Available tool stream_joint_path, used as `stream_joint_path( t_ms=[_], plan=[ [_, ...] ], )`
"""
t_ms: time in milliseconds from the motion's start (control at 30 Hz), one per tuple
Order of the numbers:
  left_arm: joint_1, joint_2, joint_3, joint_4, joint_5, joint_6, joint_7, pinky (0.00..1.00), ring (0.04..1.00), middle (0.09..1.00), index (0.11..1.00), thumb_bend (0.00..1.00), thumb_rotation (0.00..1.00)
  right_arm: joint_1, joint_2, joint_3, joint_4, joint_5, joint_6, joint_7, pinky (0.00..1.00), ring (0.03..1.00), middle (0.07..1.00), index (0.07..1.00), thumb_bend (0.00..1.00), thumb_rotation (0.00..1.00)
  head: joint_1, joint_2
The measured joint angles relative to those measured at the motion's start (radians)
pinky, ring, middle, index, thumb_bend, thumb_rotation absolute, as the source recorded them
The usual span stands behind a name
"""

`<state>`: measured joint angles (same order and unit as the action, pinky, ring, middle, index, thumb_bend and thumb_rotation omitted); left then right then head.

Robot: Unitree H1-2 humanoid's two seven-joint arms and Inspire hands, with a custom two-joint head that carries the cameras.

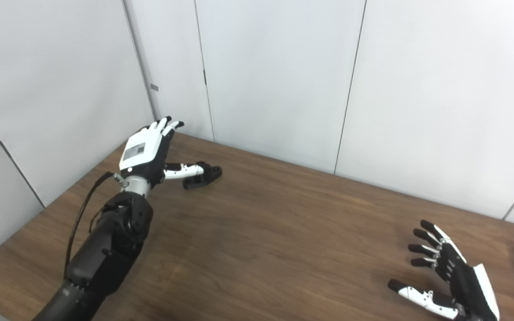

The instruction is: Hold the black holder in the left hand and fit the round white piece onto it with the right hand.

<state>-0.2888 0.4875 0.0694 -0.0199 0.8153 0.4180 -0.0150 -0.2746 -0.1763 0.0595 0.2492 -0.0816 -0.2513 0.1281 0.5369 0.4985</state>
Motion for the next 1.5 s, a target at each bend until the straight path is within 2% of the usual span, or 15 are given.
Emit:
stream_joint_path(
  t_ms=[233, 400, 667, 833, 1000, 1267, 1500],
  plan=[
    [-0.001, 0.01, -0.017, 0.068, 0.0, 0.02, 0.001, 1.0, 1.0, 1.0, 0.922, 1.0, 0.66, 0.021, -0.007, -0.002, -0.031, 0.005, 0.015, 0.024, 0.62, 0.739, 0.842, 0.883, 0.6, 0.0, -0.005, 0.002],
    [-0.007, 0.017, -0.031, 0.103, 0.003, 0.038, 0.002, 1.0, 1.0, 1.0, 0.927, 1.0, 0.63, 0.035, -0.011, -0.003, -0.051, 0.005, 0.048, 0.028, 0.63, 0.745, 0.846, 0.886, 0.59, 0.0, -0.008, 0.008],
    [-0.027, 0.017, -0.052, 0.172, 0.03, 0.043, 0.012, 1.0, 1.0, 1.0, 0.933, 1.0, 0.6, 0.044, -0.012, -0.004, -0.064, 0.006, 0.052, 0.029, 0.63, 0.749, 0.856, 0.89, 0.58, 0.0, 0.006, 0.012],
    [-0.036, 0.012, -0.057, 0.235, -0.008, 0.036, 0.025, 1.0, 1.0, 1.0, 0.906, 1.0, 0.59, 0.045, -0.013, -0.005, -0.066, 0.009, 0.06, 0.031, 0.65, 0.758, 0.862, 0.894, 0.57, 0.0, 0.006, 0.012],
    [-0.04, -0.008, -0.07, 0.274, -0.047, 0.031, 0.061, 1.0, 1.0, 1.0, 0.874, 1.0, 0.53, 0.045, -0.015, -0.004, -0.066, -0.001, 0.058, 0.031, 0.64, 0.753, 0.858, 0.886, 0.6, 0.0, 0.006, 0.012],
    [-0.096, -0.014, -0.092, 0.401, -0.095, -0.008, 0.123, 1.0, 1.0, 1.0, 0.846, 1.0, 0.52, 0.042, -0.019, -0.003, -0.056, -0.021, 0.036, 0.027, 0.62, 0.738, 0.847, 0.871, 0.62, 0.0, -0.015, 0.015],
    [-0.123, -0.055, -0.056, 0.472, -0.202, -0.049, 0.205, 1.0, 1.0, 1.0, 0.814, 0.94, 0.47, 0.029, -0.025, -0.001, -0.035, -0.038, 0.009, 0.028, 0.61, 0.739, 0.842, 0.862, 0.62, 0.0, -0.028, 0.015]
  ],
)
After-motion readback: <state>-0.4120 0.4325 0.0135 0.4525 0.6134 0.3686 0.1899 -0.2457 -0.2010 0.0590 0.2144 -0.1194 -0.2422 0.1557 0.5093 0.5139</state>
